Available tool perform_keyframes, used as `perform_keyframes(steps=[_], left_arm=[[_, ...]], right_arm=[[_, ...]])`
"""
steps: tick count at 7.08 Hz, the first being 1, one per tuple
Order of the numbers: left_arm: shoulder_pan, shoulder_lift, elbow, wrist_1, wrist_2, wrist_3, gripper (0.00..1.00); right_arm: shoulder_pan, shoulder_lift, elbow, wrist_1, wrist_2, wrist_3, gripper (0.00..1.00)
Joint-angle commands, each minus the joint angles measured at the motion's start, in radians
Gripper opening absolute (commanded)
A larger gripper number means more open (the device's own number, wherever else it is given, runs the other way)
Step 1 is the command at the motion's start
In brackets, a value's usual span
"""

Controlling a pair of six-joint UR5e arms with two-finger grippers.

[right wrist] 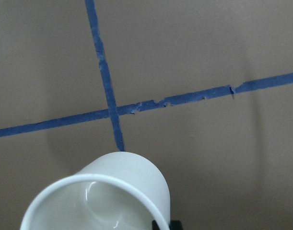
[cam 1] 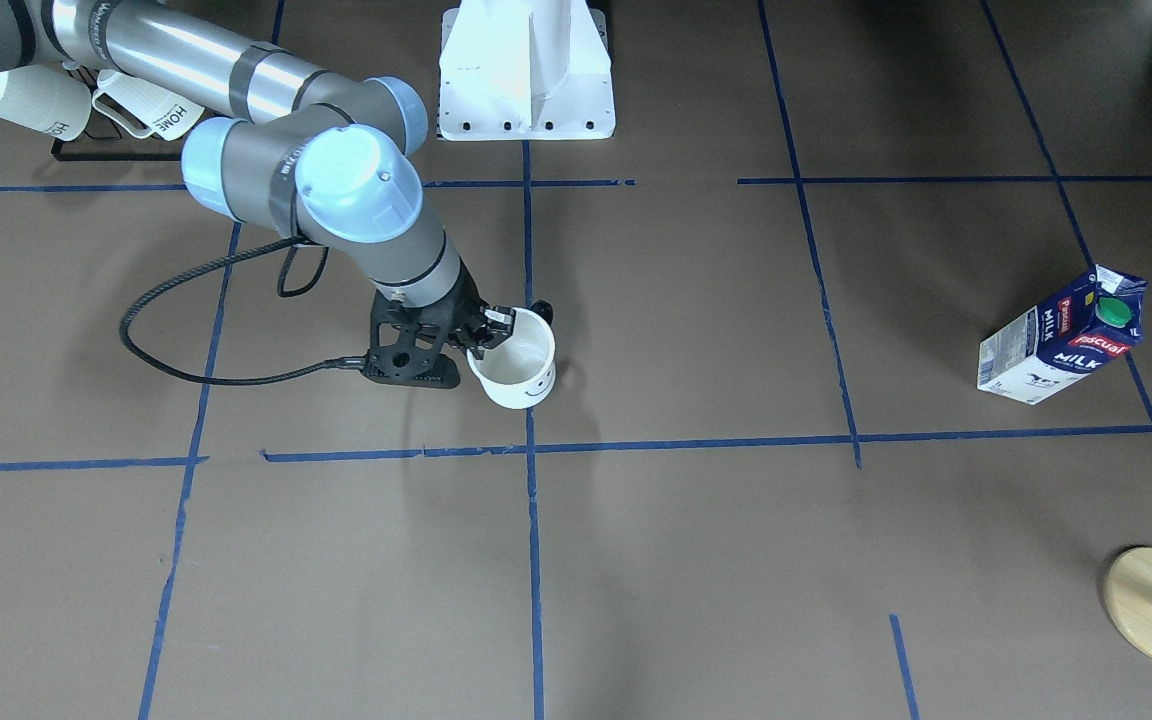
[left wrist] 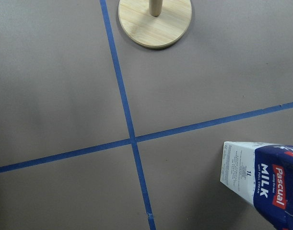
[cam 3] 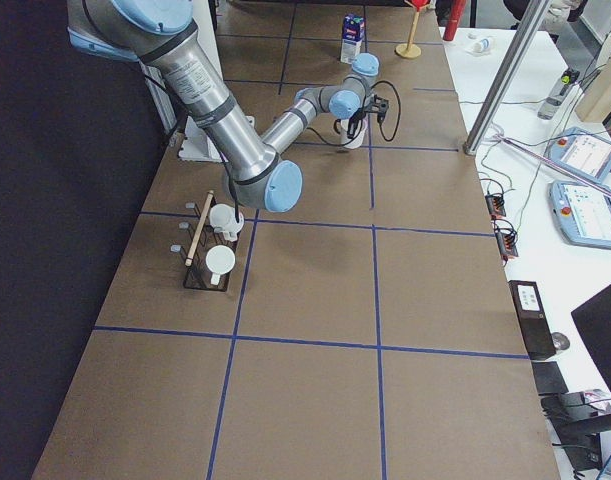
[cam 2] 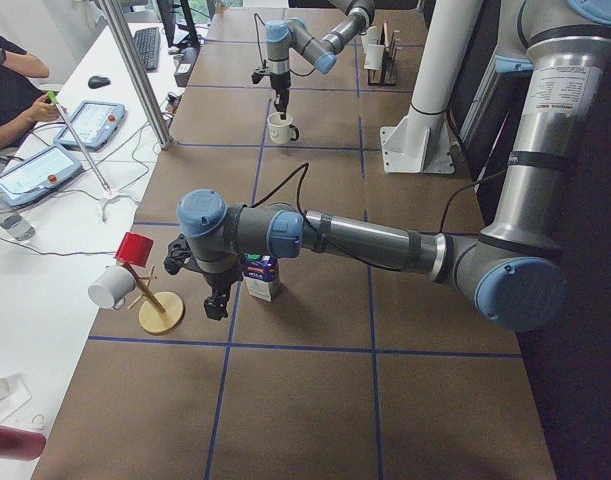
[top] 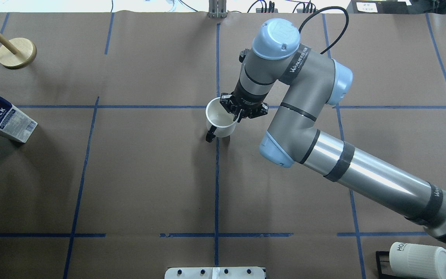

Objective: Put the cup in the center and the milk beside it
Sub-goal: 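Carry the white mug with the right gripper to the table center and lower it, then open the right gripper and lift it away from the mug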

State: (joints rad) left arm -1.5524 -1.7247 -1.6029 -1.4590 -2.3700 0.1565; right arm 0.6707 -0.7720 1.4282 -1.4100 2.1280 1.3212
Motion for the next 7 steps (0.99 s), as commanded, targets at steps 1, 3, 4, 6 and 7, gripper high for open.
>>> perform_keyframes(steps=[1,3,4,6,7], left_arm=[[0.0,-0.001,-0.002,0.0,0.0,-0.002,1.0],[0.023,-0.012,-0.052,0.0,-0.06,-0.166,1.0],[0.07,-0.009,-0.095,0.003,-0.051,-0.188,1.0],[0.17,-0.036,-0.12,-0.009,-0.052,-0.279,1.0],[0.199,-0.05,-0.12,-0.053,-0.051,-0.281,1.0]], right_arm=[[-0.023,0.019,-0.044,0.009,-0.032,0.003,0.42],[-0.022,0.023,-0.023,0.006,-0.033,0.007,1.0],[0.047,0.011,0.022,-0.003,-0.007,0.001,1.0],[0.192,-0.205,0.211,0.005,0.097,-0.061,1.0],[0.255,-0.278,0.233,0.006,0.134,-0.217,1.0]])
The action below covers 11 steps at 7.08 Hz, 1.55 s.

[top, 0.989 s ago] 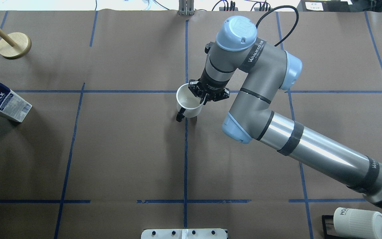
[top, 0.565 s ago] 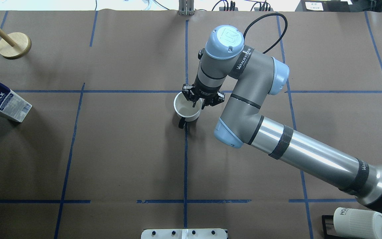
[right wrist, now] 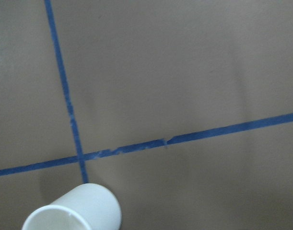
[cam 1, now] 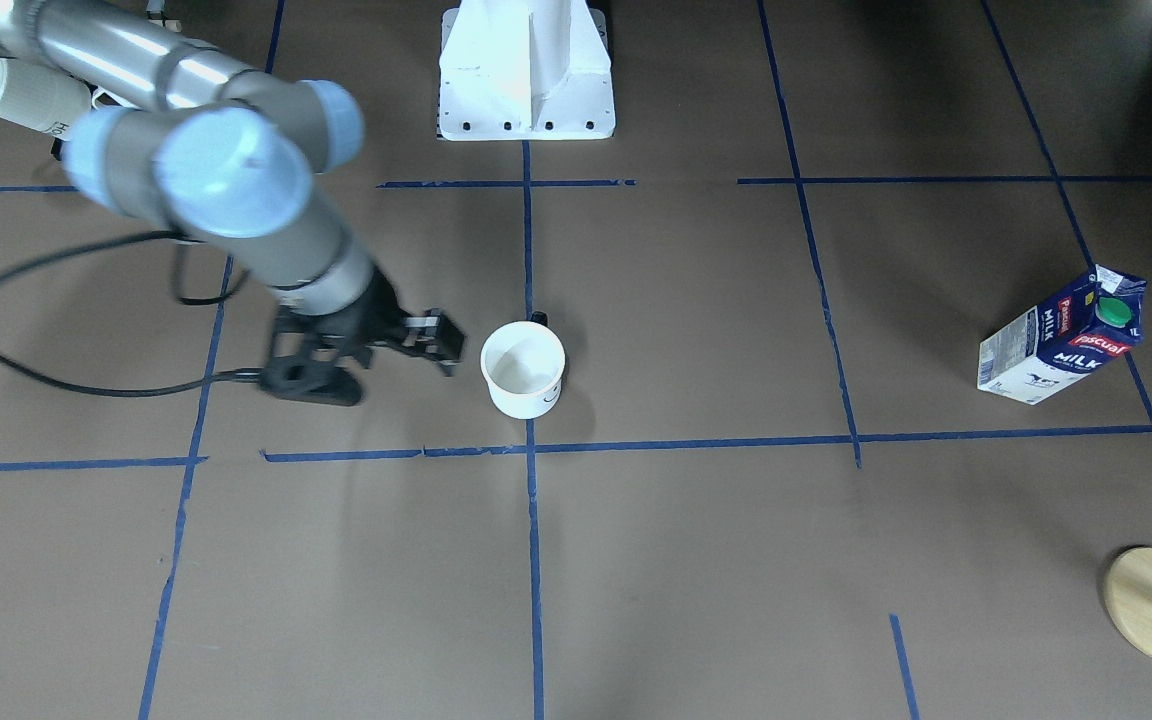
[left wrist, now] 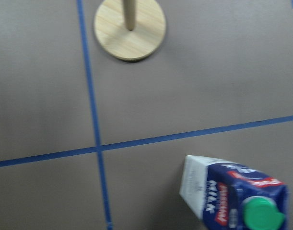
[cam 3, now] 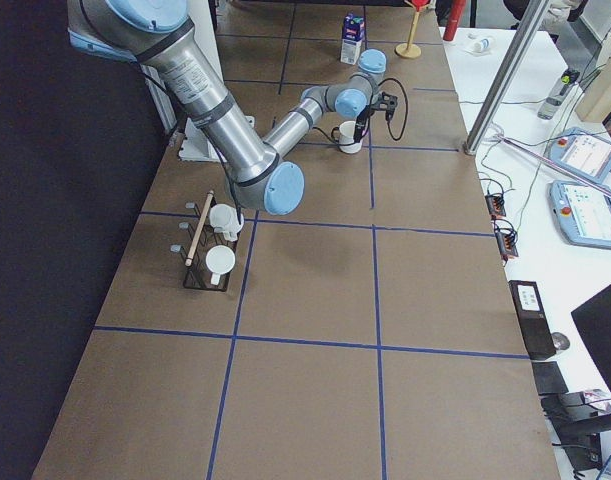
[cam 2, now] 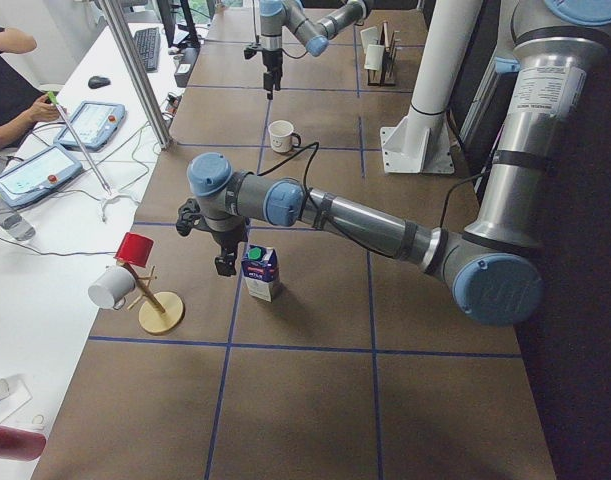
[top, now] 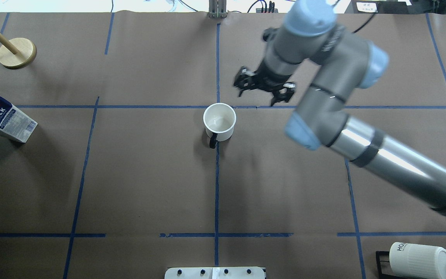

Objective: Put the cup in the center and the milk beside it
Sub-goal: 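Open the right gripper and lift it away from the mug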

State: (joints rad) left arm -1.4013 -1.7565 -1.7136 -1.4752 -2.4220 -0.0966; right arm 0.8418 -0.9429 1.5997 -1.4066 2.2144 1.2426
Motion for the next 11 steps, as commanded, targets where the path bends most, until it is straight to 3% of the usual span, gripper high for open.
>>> perform_keyframes(steps=[1,9,10,11], left_arm=[[0.065,-0.02,-0.011,-0.084,0.068,-0.025,1.0],[0.166,0.032,0.051,-0.105,0.087,-0.034,1.0],[0.174,0.032,0.052,-0.105,0.086,-0.035,0.95],[0.173,0.032,0.045,-0.102,0.084,-0.037,0.56]], right_arm=[[0.118,-0.16,0.057,0.006,0.066,-0.246,1.0],[0.122,-0.171,0.023,0.009,0.056,-0.315,1.0],[0.122,-0.171,0.022,0.009,0.056,-0.315,1.0],[0.122,-0.171,0.022,0.009,0.054,-0.315,1.0]])
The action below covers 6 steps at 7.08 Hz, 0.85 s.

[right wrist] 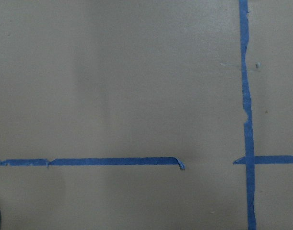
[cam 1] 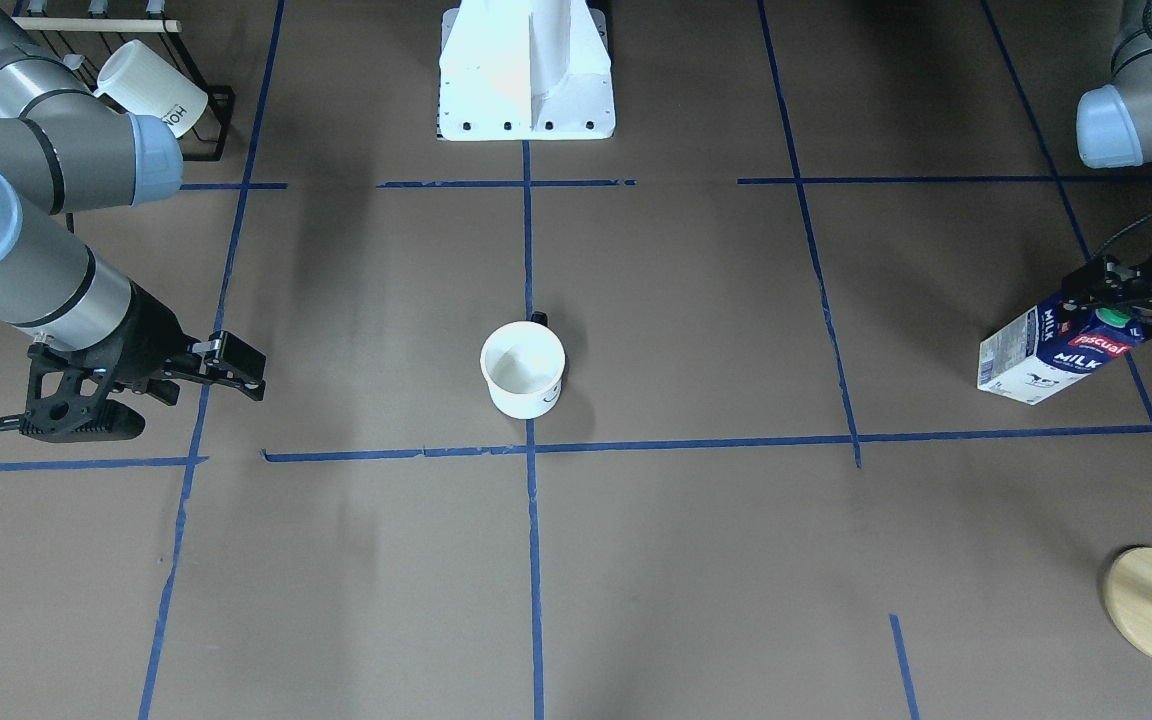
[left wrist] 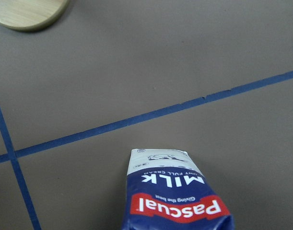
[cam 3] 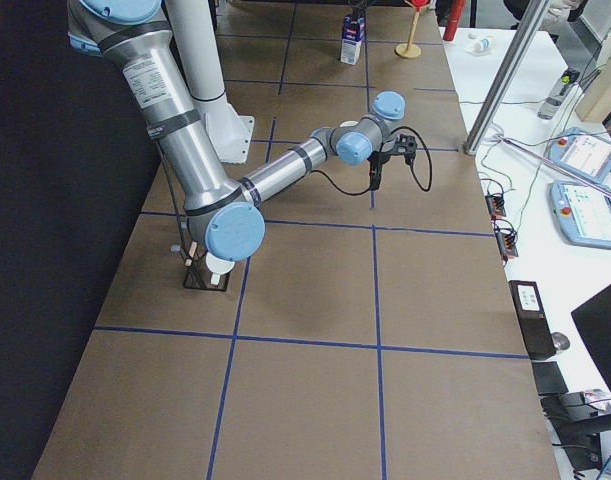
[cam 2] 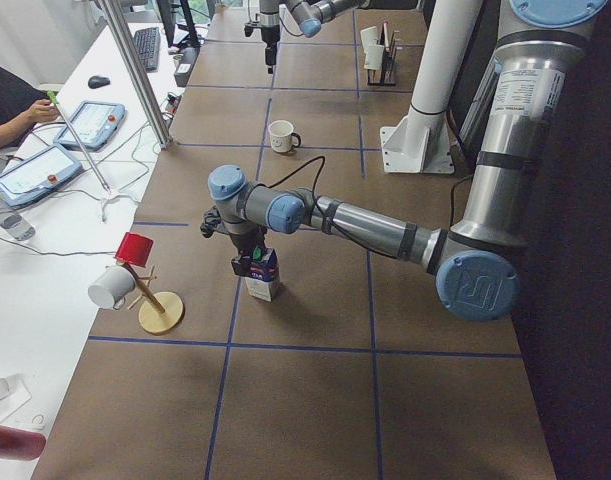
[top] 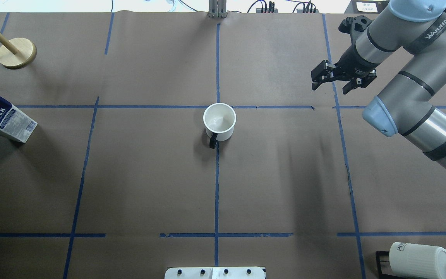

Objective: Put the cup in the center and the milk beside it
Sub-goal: 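Open the right gripper and lift it away from the mug, then grasp the Pascual milk carton with the left gripper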

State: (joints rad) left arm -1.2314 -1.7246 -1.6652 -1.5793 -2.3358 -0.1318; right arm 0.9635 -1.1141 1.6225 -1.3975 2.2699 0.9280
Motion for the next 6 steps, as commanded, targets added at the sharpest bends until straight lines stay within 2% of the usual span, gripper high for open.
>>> perform_keyframes(steps=[1,2,3,4,5,6], left_arm=[[0.003,-0.001,-0.013,0.011,-0.005,-0.002,0.13],[0.003,-0.028,-0.043,0.015,-0.064,-0.106,0.02],[0.009,-0.13,-0.074,0.034,-0.079,-0.305,0.02],[0.085,-0.277,-0.074,0.074,-0.077,-0.529,0.02],[0.206,-0.368,-0.071,0.081,-0.065,-0.703,0.02],[0.278,-0.451,-0.061,0.081,-0.003,-0.814,0.02]], right_arm=[[0.0,0.0,-0.001,0.0,-0.001,0.0,1.0],[0.001,-0.001,-0.001,0.0,-0.001,0.0,1.0],[0.007,-0.003,-0.001,0.0,0.002,0.0,1.0],[0.032,-0.019,-0.001,0.0,0.005,-0.008,1.0],[0.05,-0.041,-0.001,0.0,0.005,-0.062,1.0],[0.063,-0.047,-0.001,0.0,0.003,-0.078,1.0]])
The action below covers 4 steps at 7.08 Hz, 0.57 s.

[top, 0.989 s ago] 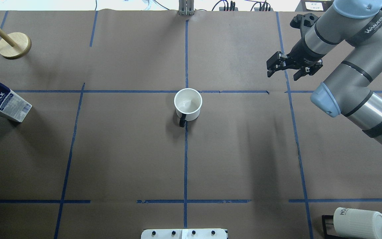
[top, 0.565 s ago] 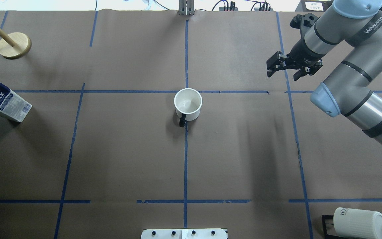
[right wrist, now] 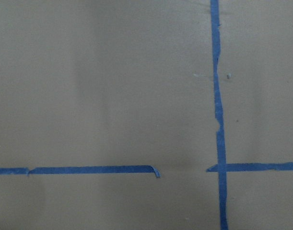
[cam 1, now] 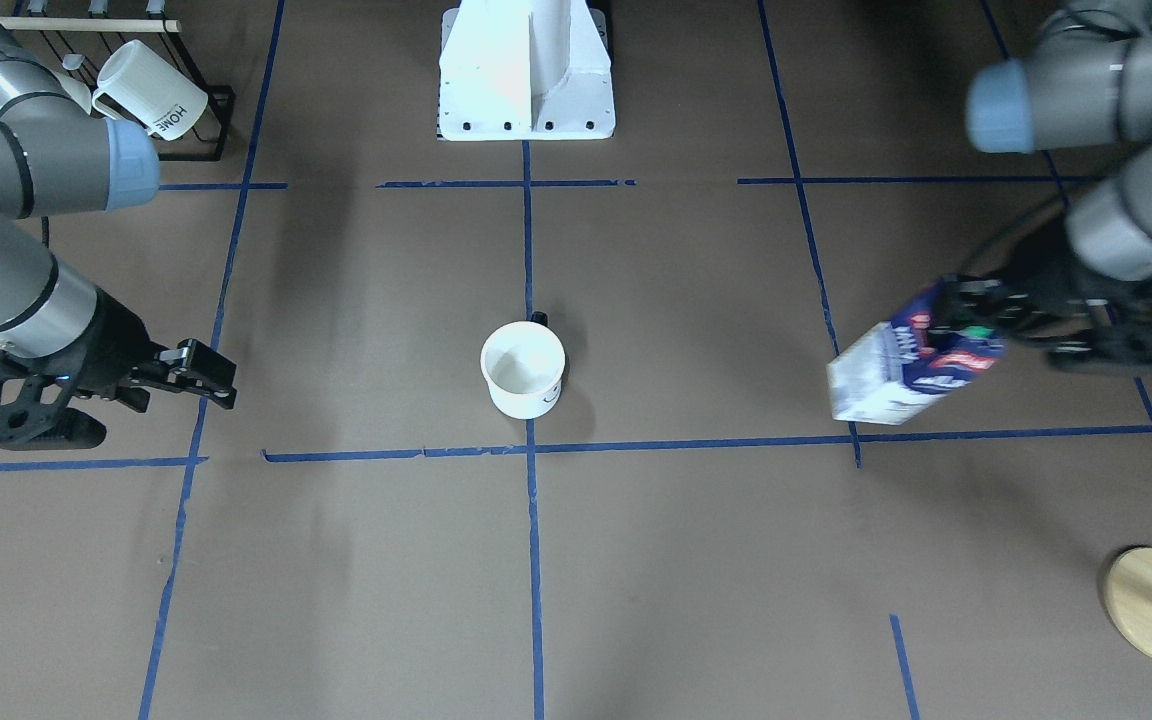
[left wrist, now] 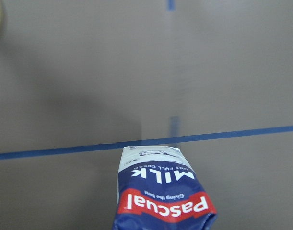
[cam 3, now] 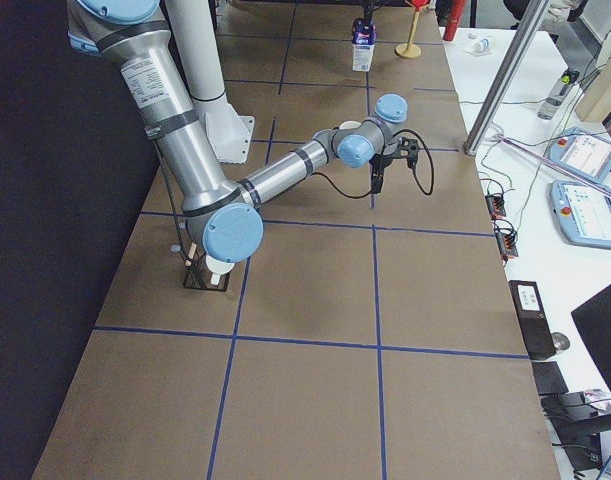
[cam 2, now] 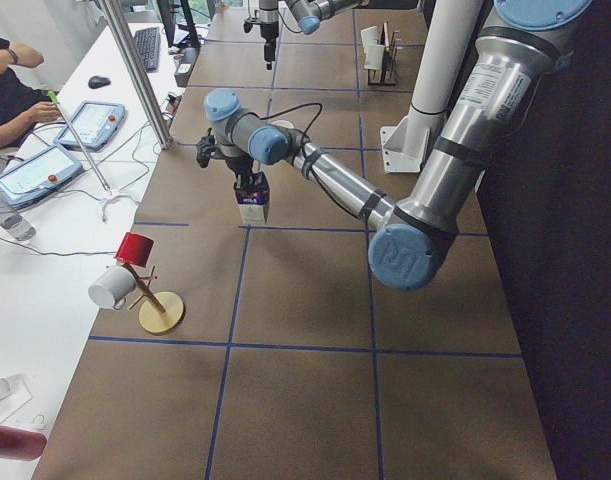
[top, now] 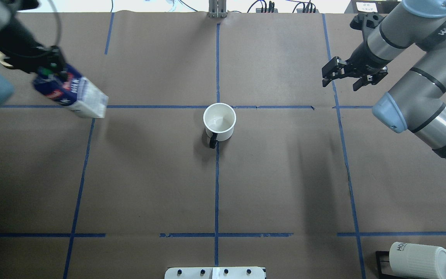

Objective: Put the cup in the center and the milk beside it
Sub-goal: 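Grasp the Pascual milk carton with the left gripper, then carry the milk carton with the left gripper beside the mug and set it down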

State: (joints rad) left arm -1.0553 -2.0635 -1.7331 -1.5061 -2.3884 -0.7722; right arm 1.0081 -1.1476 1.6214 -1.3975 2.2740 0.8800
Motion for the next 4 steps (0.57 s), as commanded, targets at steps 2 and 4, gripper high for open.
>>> perform_keyframes(steps=[2,4], left_arm=[[0.25,-0.261,0.08,0.007,0.177,-0.262,0.03],[0.282,-0.389,0.226,0.007,0.253,-0.282,0.04]], right_arm=[[0.046,-0.032,0.002,0.0,0.001,-0.042,1.0],[0.047,-0.032,0.005,0.0,0.001,-0.042,1.0]])
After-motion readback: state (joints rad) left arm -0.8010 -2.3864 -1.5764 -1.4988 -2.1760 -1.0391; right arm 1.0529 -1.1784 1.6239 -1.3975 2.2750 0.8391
